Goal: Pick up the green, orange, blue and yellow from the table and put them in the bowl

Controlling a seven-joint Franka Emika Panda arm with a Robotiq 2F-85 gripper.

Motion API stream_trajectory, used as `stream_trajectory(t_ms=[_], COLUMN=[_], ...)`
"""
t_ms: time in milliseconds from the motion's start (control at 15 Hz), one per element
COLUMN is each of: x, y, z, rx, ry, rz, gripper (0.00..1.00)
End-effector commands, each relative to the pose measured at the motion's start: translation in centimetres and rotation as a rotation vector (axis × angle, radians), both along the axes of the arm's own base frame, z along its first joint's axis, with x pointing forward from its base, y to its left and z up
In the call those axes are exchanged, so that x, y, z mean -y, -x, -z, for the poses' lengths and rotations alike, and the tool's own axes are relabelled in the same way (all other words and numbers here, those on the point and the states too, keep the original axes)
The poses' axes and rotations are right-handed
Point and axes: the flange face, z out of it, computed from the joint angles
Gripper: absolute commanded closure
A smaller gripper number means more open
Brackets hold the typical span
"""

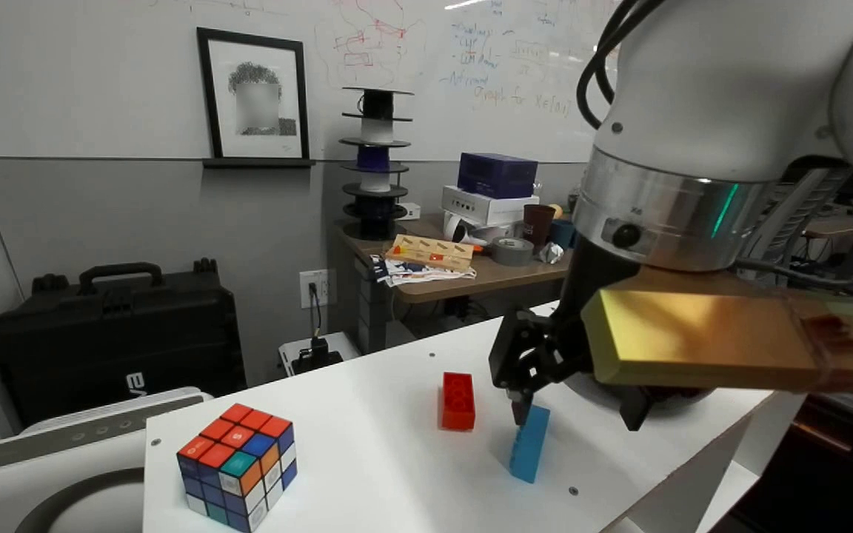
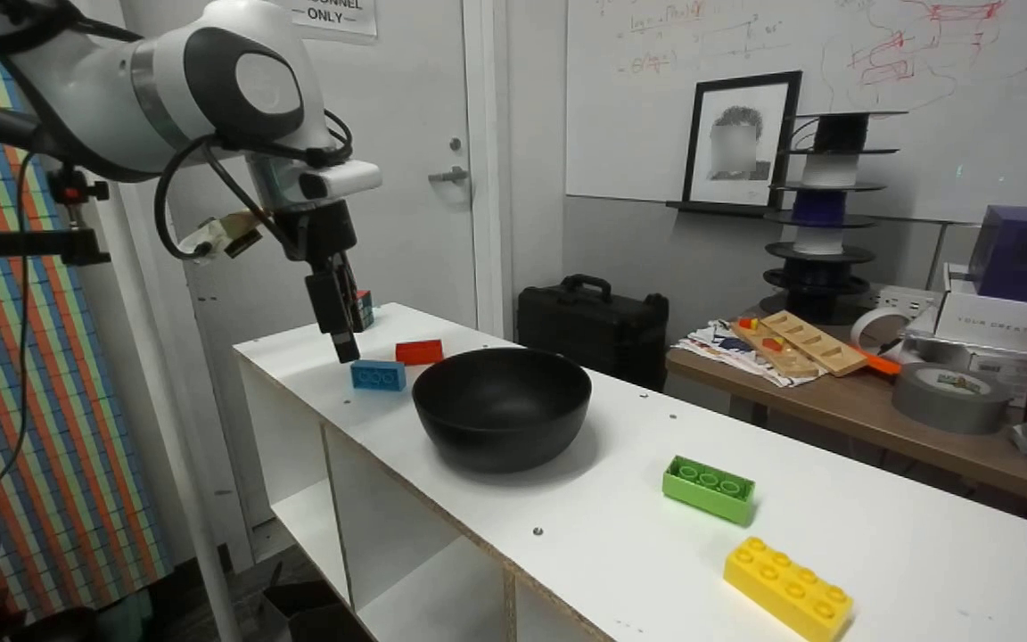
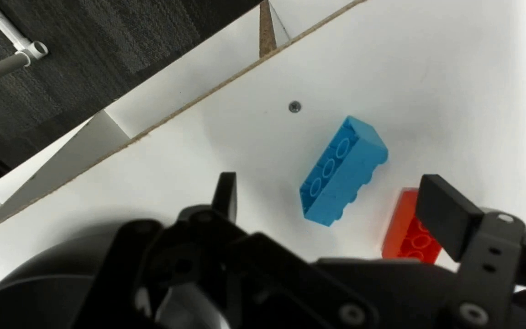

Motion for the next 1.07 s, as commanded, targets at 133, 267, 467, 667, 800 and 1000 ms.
stream_trajectory(t_ms=[133,267,467,667,800,1000], x=[0.0,0.5,0.7,0.2,-0.2,-0.8], y=[-0.8,-1.1,-1.5,-2.2,-2.6,-3.2], z=[-0.3,0.7,2.3,3.3,3.8,4.0], rx=[0.014,0.001,-0.010,-0.016,-0.018,-0.012], ry=[0.003,0.014,0.030,0.033,0.030,0.035], rz=[-0.004,0.004,0.003,-0.008,-0.011,-0.021], gripper=[0.00,0.00,0.00,0.00,0.00,0.00])
